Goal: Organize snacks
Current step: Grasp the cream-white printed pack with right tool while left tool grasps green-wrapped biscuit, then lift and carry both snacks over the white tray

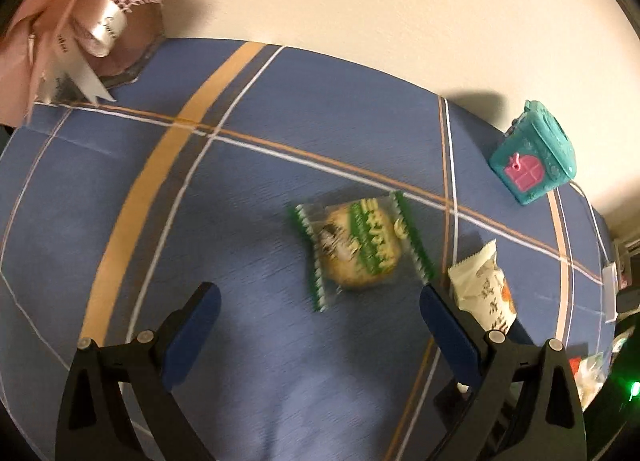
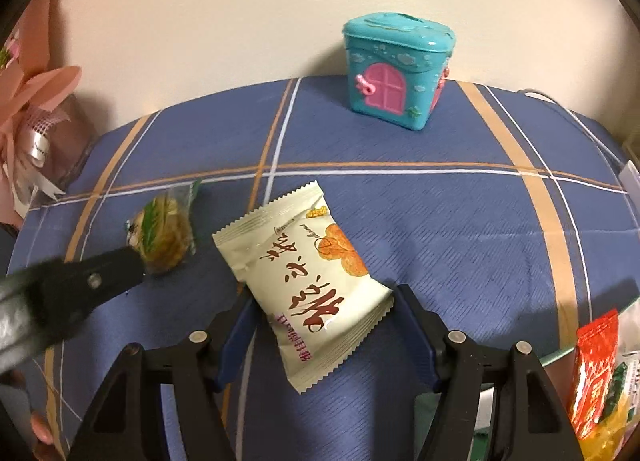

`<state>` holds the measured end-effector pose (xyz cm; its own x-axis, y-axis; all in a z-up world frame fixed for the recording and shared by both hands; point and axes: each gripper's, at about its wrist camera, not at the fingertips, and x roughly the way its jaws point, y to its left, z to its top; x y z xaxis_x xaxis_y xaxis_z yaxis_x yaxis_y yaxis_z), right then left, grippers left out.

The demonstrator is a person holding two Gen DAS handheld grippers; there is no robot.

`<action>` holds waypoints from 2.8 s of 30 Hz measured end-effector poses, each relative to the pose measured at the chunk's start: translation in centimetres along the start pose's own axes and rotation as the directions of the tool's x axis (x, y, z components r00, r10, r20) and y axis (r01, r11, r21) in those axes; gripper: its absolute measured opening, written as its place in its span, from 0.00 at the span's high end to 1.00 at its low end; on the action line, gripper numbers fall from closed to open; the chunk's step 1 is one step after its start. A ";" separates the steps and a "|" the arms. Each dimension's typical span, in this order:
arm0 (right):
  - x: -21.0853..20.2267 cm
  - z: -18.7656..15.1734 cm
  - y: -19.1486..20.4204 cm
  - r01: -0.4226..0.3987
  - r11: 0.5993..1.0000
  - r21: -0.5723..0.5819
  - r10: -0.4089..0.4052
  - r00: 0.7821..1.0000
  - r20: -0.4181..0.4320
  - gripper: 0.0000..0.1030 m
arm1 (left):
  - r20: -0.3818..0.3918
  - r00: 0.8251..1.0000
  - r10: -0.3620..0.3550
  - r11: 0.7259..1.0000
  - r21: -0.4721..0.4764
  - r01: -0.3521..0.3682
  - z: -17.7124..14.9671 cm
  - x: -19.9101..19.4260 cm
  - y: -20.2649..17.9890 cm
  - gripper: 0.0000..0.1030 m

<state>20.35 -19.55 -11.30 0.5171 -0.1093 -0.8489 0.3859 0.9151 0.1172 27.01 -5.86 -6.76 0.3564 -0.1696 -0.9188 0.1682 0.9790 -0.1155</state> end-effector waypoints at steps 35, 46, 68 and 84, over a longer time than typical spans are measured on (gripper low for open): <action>-4.6 -1.5 -0.2 -0.052 0.998 -0.030 0.050 0.997 -0.064 0.43 | 0.021 0.999 -0.032 0.964 -0.262 0.036 -6.3 -2.3 2.8 0.48; -11.6 -3.5 -2.1 -0.067 0.997 0.026 0.069 0.994 -0.083 0.43 | 0.025 0.998 -0.052 0.948 -0.313 0.057 -11.9 -7.6 2.3 0.48; -20.3 -11.4 -5.1 0.014 1.000 -0.004 -0.014 0.997 -0.071 0.43 | 0.015 0.987 -0.157 0.939 -0.308 0.154 -20.6 -12.9 1.3 0.47; -22.3 -13.1 -8.5 0.006 0.999 0.047 -0.003 0.998 -0.060 0.43 | -0.003 0.974 -0.226 0.952 -0.213 0.220 -22.0 -13.9 -1.8 0.47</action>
<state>-4.50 -19.83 -0.10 0.4686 -0.0888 -0.8789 0.4243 0.8953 0.1358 1.50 -2.77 -2.10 0.3066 -0.3860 -0.8701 0.0426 0.9187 -0.3926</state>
